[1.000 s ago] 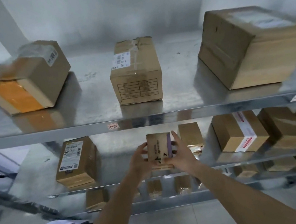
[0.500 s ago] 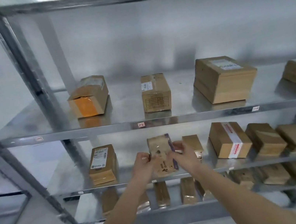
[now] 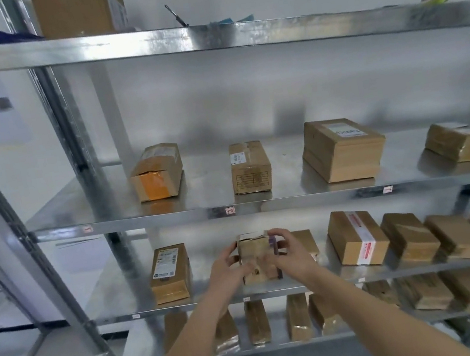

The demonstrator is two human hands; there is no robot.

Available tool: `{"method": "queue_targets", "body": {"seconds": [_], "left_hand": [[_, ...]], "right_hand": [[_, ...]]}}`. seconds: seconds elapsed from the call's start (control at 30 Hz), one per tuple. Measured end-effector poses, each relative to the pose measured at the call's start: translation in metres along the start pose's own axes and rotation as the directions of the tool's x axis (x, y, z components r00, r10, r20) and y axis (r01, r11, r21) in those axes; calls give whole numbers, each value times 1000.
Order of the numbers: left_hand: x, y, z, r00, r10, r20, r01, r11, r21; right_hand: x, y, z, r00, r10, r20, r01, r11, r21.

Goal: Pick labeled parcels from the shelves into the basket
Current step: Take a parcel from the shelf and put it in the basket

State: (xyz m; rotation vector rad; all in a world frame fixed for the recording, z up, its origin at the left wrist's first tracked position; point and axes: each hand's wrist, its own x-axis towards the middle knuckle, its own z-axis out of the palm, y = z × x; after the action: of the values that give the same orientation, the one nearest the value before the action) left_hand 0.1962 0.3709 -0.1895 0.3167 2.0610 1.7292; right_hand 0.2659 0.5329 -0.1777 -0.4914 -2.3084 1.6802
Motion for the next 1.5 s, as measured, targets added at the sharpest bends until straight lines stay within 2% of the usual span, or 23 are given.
{"method": "queue_targets", "body": {"seconds": [0.13, 0.23, 0.4, 0.63, 1.1, 1.3, 1.5], "left_hand": [[-4, 6, 5, 997, -17, -80, 10, 996, -83], [-3, 6, 5, 993, -2, -117, -6, 997, -71], [1, 5, 3, 1000, -18, -13, 17, 995, -95], [12, 0, 1, 998, -32, 50, 37, 996, -85], [52, -43, -3, 991, -123, 56, 128, 988, -83], [81, -77, 5, 995, -40, 88, 43, 999, -27], [119, -120, 19, 993, 5, 121, -13, 998, 69]], "right_hand": [[2, 0, 3, 997, -4, -74, 4, 1000, -7], [3, 5, 3, 997, 15, -78, -17, 1000, -27], [5, 8, -1, 1000, -16, -14, 16, 999, -30], [16, 15, 2, 998, 29, 57, -28, 1000, -13], [43, 62, 24, 987, 88, 134, -73, 991, -109], [64, 98, 25, 972, 110, 209, -73, 981, -179], [101, 147, 30, 970, 138, 202, -102, 979, -177]]}}
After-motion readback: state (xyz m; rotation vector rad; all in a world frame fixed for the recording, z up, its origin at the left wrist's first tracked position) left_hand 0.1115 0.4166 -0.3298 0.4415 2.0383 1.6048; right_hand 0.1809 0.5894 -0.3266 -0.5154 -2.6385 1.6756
